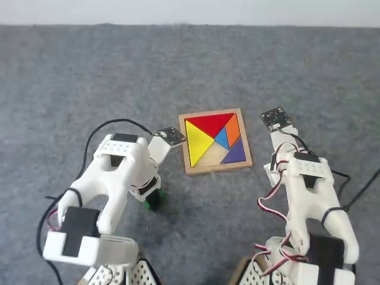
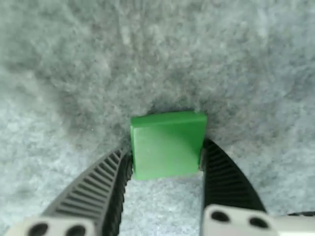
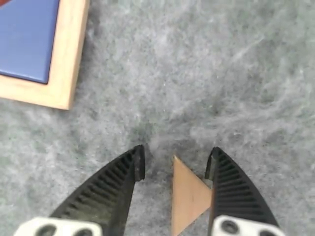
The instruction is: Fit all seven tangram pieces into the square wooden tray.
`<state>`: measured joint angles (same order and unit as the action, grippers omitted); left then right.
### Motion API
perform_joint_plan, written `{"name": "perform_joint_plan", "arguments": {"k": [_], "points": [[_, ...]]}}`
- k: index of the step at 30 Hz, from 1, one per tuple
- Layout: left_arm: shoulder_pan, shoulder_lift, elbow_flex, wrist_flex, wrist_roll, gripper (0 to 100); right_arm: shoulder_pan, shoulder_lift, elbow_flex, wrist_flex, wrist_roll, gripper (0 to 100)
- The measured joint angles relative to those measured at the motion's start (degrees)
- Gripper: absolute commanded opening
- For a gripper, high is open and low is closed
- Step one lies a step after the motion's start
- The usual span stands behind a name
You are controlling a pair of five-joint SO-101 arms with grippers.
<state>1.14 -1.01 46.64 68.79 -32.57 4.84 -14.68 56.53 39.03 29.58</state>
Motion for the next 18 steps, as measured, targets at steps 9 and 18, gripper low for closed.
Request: {"name": "perform_joint_plan", "arguments": {"k": [9, 18], "points": [[0.2, -5.0, 3.2, -2.1, 6.7, 12, 0.0, 0.0, 0.0, 0.0, 0.0, 21.3], [-0.1, -24.4, 9.8, -3.0, 14.9, 12, 0.0, 0.0, 0.0, 0.0, 0.0, 21.3]]}}
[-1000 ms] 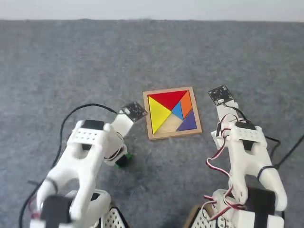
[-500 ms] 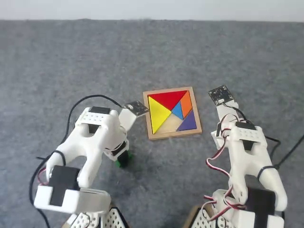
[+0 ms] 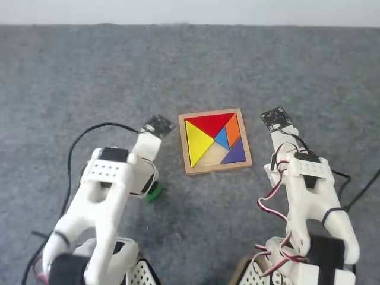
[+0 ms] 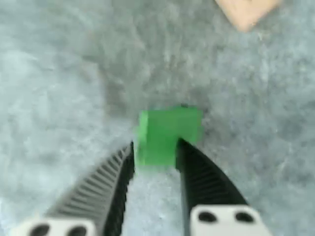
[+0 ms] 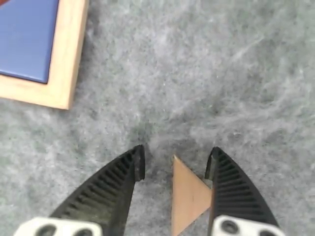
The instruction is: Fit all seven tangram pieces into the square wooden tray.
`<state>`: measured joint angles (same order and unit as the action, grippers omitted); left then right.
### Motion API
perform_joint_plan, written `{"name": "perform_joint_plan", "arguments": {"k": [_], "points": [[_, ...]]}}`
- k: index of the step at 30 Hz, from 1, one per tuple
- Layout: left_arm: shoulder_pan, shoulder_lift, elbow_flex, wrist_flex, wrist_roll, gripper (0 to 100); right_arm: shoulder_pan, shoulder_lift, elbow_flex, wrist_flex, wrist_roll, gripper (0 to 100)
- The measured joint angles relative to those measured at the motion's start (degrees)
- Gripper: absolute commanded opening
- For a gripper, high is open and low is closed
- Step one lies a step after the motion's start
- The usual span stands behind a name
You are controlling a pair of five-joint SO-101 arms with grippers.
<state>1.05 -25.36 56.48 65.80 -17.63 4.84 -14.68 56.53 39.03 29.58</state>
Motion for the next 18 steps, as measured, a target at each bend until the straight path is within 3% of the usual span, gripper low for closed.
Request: {"name": "perform_joint_plan", "arguments": {"k": [7, 13, 18], "points": [[-0.1, -7.0, 0.4, 3.1, 1.2, 13, 0.0, 0.0, 0.0, 0.0, 0.0, 21.3], [-0.2, -7.1, 1.0, 4.0, -1.7, 21, 0.0, 0.0, 0.0, 0.0, 0.0, 21.3], [0.7, 1.9, 1.0, -0.2, -4.5, 21, 0.0, 0.0, 0.0, 0.0, 0.0, 21.3]]}}
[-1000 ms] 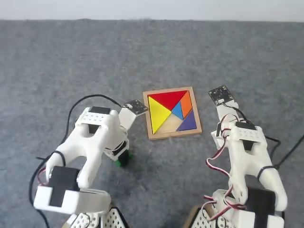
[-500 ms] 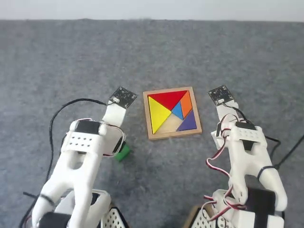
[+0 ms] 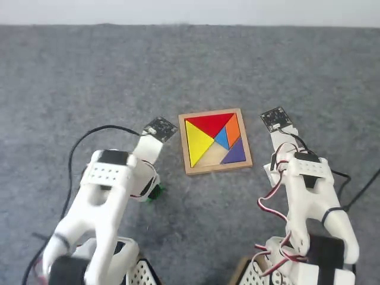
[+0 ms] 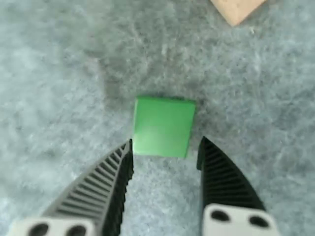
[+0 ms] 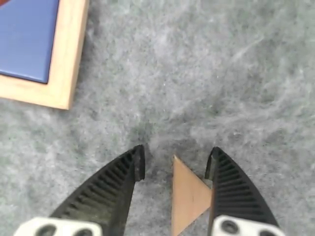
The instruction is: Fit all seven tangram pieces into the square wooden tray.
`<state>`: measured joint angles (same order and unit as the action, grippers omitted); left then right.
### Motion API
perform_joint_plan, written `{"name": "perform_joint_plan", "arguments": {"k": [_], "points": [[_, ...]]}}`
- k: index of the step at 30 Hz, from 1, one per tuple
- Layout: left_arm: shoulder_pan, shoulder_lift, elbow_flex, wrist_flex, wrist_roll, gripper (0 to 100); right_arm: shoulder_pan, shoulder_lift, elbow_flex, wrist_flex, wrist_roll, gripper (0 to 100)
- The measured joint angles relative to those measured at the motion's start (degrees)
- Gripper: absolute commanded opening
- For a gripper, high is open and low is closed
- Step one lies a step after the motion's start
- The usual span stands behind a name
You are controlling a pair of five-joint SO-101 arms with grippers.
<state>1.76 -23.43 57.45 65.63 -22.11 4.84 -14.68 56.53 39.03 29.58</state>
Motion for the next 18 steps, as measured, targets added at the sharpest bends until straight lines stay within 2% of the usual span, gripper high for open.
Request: {"name": "perform_joint_plan", "arguments": {"k": [3, 8, 12, 18], "points": [[0.1, 9.1, -1.8, -1.8, -0.3, 21, 0.0, -0.4, 0.0, 0.3, 0.0, 21.3], [0.4, 20.7, -10.2, 0.4, -0.2, 18, 1.0, -4.9, -4.4, 8.7, -2.5, 21.4], [1.0, 21.8, -11.2, 1.0, -0.1, 15, 2.6, -8.6, -5.7, 13.8, -3.5, 21.5], [1.2, 21.8, -11.2, 1.0, -0.1, 9, 7.5, -9.1, -4.6, 14.9, -4.0, 21.4]]}}
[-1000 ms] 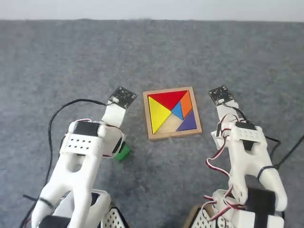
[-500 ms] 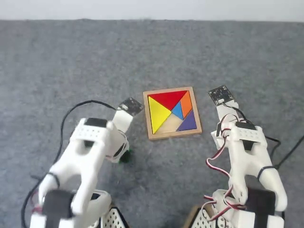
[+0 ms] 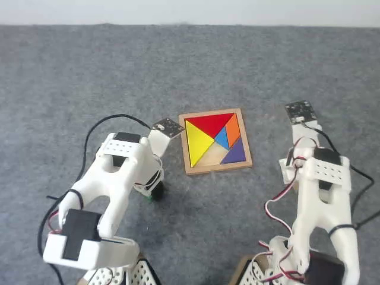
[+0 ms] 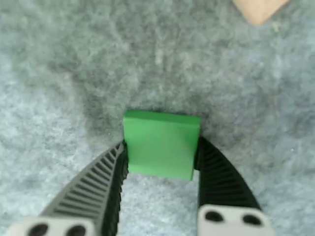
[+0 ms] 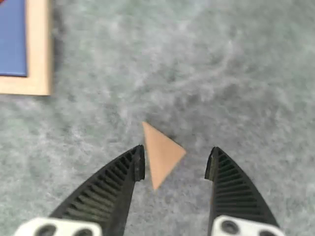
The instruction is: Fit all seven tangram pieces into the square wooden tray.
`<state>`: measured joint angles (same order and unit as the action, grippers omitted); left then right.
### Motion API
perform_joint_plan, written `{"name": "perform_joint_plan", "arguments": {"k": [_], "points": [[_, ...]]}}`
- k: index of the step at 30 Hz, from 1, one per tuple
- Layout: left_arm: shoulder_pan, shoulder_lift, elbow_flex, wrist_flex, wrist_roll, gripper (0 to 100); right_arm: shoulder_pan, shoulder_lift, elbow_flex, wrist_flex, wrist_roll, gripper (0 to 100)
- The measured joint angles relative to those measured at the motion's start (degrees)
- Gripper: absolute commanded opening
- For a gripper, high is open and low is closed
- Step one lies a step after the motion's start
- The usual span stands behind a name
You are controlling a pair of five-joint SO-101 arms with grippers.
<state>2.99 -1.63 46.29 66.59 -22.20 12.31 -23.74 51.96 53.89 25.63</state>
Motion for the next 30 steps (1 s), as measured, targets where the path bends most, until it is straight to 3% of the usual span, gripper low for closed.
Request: {"name": "perform_joint_plan", "arguments": {"k": [4, 10, 17, 24, 30], "points": [[0.2, 0.0, 0.0, 0.0, 0.0, 3, 3.5, 0.0, 3.3, 0.0, -2.0, 21.4], [0.2, -1.1, 0.5, 0.1, -0.1, 3, 4.7, 0.0, 6.9, -0.2, -2.7, 21.5], [0.4, -10.8, 5.0, 0.3, 1.0, 4, 4.9, 0.0, 12.7, -7.6, -2.8, 21.4], [0.4, -19.5, 5.1, 6.0, 1.1, 5, 4.9, 0.0, 12.7, -8.0, -2.8, 21.4], [0.4, -20.9, -3.7, 12.8, 1.1, 5, 4.7, 0.0, 12.3, -7.8, -5.9, 21.6]]}}
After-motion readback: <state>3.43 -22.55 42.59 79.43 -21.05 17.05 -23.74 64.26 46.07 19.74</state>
